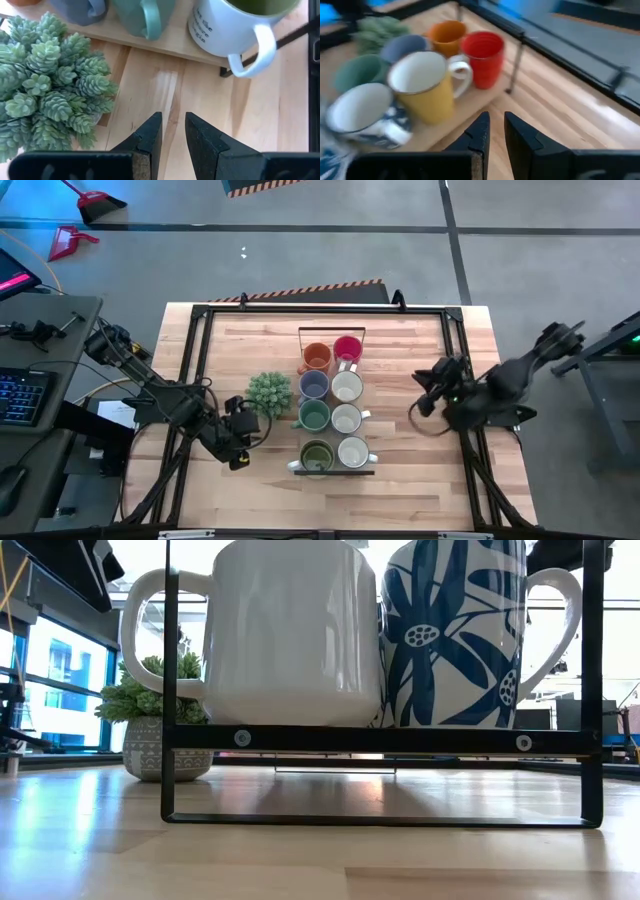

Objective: Place coffee mugs
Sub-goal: Adjust the mugs

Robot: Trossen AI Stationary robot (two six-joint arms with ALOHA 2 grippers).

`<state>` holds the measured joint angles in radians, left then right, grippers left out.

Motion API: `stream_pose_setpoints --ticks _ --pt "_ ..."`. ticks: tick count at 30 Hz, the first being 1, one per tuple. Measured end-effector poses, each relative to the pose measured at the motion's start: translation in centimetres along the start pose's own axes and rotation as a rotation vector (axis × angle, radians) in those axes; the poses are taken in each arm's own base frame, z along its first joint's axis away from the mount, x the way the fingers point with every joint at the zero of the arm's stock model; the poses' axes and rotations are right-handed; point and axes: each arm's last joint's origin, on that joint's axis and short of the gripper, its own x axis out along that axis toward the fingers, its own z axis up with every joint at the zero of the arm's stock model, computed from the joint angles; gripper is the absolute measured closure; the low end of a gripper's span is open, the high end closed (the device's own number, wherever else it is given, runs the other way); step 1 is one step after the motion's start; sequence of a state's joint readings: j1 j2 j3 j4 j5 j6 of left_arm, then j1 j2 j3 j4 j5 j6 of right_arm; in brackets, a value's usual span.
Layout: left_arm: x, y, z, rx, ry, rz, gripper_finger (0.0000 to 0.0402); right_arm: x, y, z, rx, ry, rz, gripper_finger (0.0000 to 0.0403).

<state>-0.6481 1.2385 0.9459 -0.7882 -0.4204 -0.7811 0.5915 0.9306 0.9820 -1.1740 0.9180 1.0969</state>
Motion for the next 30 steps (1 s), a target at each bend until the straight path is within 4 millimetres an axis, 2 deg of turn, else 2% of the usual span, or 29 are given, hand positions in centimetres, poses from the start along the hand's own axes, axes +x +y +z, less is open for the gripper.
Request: stream_pose_setpoints --ticks 6,11,15,18,21,26,30 --pt "0.4 0.7 0.7 -0.039 0.004 0.016 0.0328 -0.8 -2.9 1.6 -0.076 -0.107 0.287 0.0362" --pt "0.6 0.6 1.3 -0.021 -0.033 -0.019 0.0328 -1.1 -3.6 2.9 -0.142 -0.236 0.452 0.0371" --pt "0.0 0.5 1.8 0.009 -0.089 -0.065 0.0328 0.4 -2.5 2.3 -0.177 -0.190 0.489 0.0390" --pt "-0.6 0.8 1.8 0.009 -0.101 -0.072 0.0328 2.1 -0.9 1.5 -0.215 -0.140 0.498 0.0400" --pt "-1.6 1.2 2.0 -0.006 -0.133 -0.094 0.0328 3.0 0.5 1.5 -0.209 -0.146 0.514 0.0399" --pt "-3.6 1.6 2.1 0.011 -0.208 -0.163 0.0328 2.6 1.3 3.1 -0.239 -0.195 0.518 0.0394" --pt "-4.4 0.9 2.4 0.025 -0.257 -0.271 0.0328 1.7 1.2 4.2 -0.219 -0.226 0.531 0.0394"
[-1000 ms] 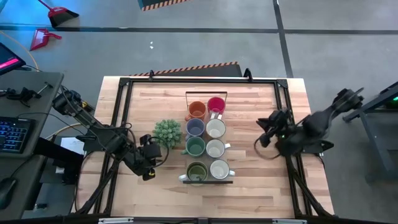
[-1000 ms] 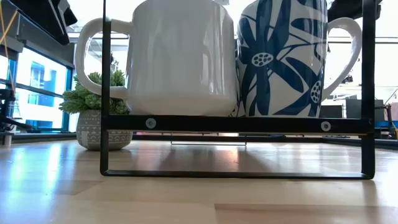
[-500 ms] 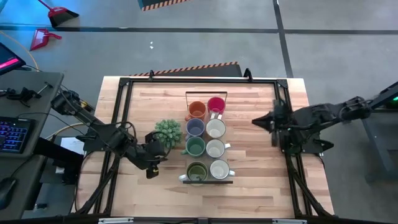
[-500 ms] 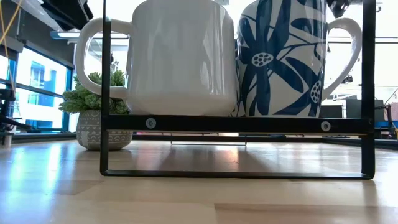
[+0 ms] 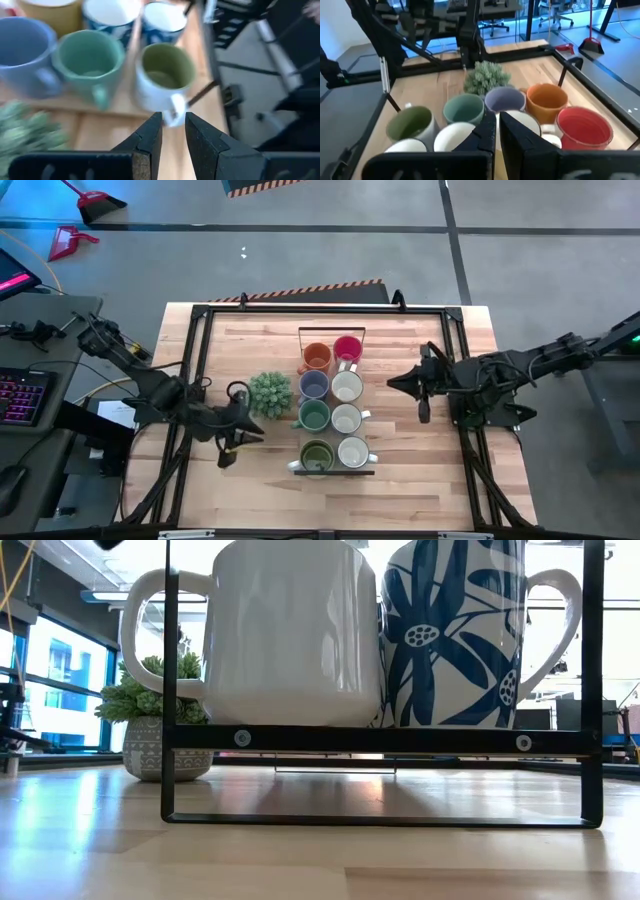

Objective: Place coffee mugs
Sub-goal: Adjust the mugs

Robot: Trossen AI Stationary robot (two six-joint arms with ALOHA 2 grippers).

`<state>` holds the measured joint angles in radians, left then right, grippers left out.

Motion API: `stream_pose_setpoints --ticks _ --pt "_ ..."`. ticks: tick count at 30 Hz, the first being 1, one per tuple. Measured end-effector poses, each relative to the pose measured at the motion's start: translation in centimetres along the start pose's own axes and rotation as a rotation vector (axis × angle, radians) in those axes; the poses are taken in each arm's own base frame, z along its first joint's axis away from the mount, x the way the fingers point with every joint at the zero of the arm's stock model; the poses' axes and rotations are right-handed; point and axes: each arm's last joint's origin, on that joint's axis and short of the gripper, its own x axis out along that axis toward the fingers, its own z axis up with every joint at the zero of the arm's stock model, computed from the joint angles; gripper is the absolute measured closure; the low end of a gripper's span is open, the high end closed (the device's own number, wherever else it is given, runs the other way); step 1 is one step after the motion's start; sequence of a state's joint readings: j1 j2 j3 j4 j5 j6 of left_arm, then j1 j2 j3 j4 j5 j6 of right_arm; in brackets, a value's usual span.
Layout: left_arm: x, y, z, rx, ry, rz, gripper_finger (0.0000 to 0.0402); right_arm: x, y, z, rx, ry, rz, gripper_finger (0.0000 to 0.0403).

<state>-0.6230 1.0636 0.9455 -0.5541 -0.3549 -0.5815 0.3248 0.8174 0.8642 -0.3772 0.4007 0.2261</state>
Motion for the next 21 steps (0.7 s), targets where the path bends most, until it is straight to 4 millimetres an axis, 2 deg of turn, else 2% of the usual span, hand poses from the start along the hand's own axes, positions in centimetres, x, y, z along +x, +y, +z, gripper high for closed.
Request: stream_pose_setpoints --ticks 3,6,14,18,21 --pt "1.2 -0.8 0.2 -0.020 0.000 -0.056 0.0328 -0.4 0.0 0.8 0.006 -0.012 0.003 0.0394" --pt "2.8 -1.5 0.1 0.023 0.051 -0.032 0.0328 -0.6 0.0 1.2 0.014 -0.012 0.002 0.0394" --pt "4.8 -3.3 1.7 0.131 0.051 0.005 0.0328 -0.9 0.0 1.6 0.044 -0.012 0.013 0.0394" --pt "5.8 -2.9 2.1 0.145 0.051 0.042 0.0328 -0.9 0.0 1.5 0.050 -0.002 0.024 0.0394" --pt "6.5 -1.8 2.7 0.116 0.062 0.048 0.0328 -0.9 0.0 1.5 0.060 0.003 0.028 0.0394"
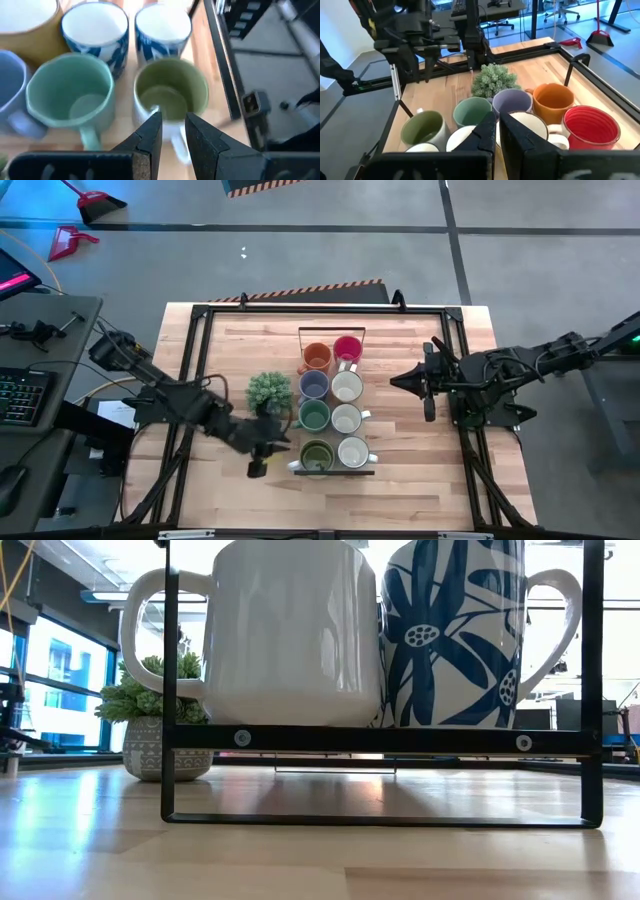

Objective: Place coffee mugs
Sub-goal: Adjust the mugs

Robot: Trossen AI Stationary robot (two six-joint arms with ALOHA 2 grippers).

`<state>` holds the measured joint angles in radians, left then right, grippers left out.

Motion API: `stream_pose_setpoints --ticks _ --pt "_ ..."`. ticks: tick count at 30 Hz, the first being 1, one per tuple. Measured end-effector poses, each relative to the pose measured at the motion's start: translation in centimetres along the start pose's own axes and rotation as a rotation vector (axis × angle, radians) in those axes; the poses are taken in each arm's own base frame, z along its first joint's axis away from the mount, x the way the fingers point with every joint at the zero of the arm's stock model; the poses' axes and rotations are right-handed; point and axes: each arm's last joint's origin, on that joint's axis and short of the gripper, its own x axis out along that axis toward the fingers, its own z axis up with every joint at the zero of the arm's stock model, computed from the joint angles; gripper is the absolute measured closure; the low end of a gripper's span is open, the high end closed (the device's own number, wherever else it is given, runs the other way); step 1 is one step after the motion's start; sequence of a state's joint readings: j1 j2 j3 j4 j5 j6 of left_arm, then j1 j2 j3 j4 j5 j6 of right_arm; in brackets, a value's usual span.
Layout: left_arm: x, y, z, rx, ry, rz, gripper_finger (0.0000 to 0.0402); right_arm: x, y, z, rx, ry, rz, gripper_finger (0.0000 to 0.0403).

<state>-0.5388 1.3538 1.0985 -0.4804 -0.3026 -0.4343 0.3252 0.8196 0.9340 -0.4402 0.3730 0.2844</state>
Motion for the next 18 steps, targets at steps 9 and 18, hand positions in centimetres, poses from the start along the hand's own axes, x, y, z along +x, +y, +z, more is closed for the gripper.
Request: stream_pose_setpoints --ticks 9,18 --pt "0.8 1.9 2.6 -0.025 -0.006 -0.020 0.0328 0.0 0.0 -0.3 0.022 0.038 0.026 0.0394" --pt "1.8 1.4 5.0 0.080 0.192 0.076 0.0358 0.0 0.0 -0.5 0.037 0.062 0.027 0.0394"
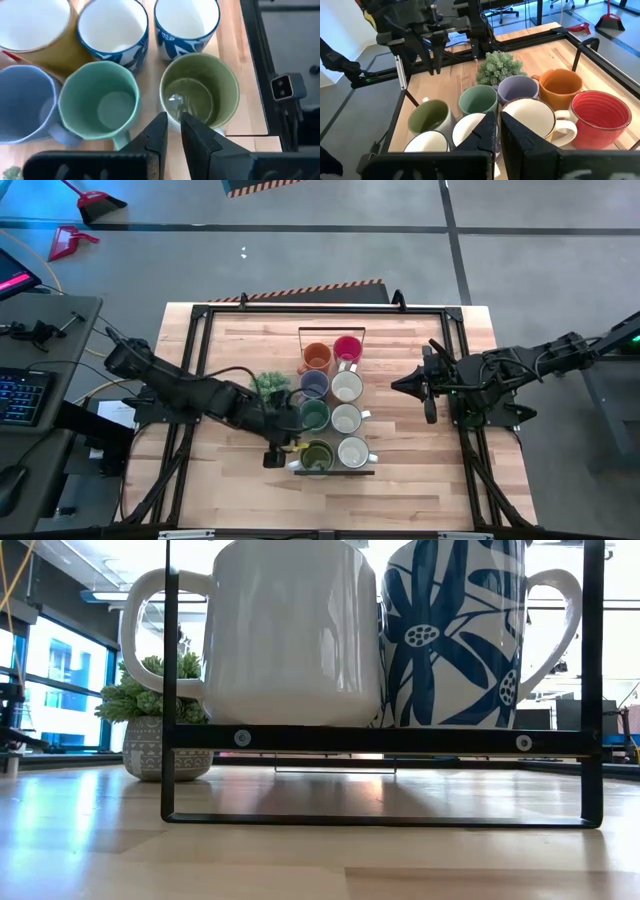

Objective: Place coffee mugs
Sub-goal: Adjust the mugs

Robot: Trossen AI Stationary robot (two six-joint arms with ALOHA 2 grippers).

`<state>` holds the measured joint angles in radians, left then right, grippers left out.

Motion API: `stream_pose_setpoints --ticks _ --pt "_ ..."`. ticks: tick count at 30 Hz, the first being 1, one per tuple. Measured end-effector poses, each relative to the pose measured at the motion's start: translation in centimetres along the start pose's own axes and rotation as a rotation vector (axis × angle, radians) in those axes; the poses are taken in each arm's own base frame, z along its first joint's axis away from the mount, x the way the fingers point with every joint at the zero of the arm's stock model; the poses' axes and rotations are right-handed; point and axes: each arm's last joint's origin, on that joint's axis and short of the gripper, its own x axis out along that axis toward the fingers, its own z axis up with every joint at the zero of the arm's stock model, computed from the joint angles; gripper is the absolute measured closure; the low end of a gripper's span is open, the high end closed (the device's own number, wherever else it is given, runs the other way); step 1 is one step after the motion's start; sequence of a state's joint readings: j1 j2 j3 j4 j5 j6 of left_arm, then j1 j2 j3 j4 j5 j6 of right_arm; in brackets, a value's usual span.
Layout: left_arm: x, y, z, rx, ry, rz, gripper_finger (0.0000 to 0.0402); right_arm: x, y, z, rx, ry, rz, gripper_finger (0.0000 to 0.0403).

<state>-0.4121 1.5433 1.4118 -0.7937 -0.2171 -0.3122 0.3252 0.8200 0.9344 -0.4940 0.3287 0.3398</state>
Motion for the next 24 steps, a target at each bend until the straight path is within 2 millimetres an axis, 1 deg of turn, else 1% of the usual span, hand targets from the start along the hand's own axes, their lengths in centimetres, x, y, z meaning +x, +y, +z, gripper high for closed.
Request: stream_pose_setpoints --ticks 10,17,24 --pt "3.7 -1.5 2.0 0.051 0.072 -0.058 0.0364 0.0 0.0 0.0 0.003 0.004 0.001 0.0394" --pt "6.4 -2.0 1.5 0.062 0.153 -0.097 0.0364 0.0 0.1 -0.1 0.022 0.010 0.018 0.0394" --pt "6.6 -1.7 1.7 0.087 0.149 -0.104 0.0364 0.0 0.1 -0.1 0.029 0.014 0.029 0.0394"
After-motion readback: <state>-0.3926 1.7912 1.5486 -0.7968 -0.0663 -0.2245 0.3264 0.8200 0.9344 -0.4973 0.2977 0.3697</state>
